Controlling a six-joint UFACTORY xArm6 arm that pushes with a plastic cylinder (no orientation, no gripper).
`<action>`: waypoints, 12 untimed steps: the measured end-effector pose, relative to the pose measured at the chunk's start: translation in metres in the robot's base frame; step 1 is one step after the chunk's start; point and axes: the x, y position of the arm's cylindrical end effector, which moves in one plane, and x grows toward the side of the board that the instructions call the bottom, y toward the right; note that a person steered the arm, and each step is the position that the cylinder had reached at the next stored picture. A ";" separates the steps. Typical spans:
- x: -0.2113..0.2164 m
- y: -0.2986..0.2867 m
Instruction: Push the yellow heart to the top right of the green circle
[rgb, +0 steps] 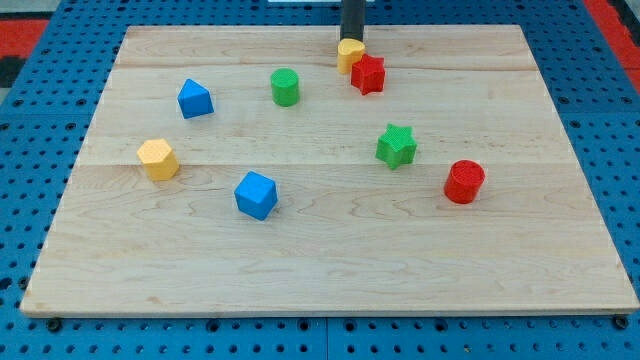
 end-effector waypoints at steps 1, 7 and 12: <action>0.020 0.038; 0.041 0.084; 0.034 0.012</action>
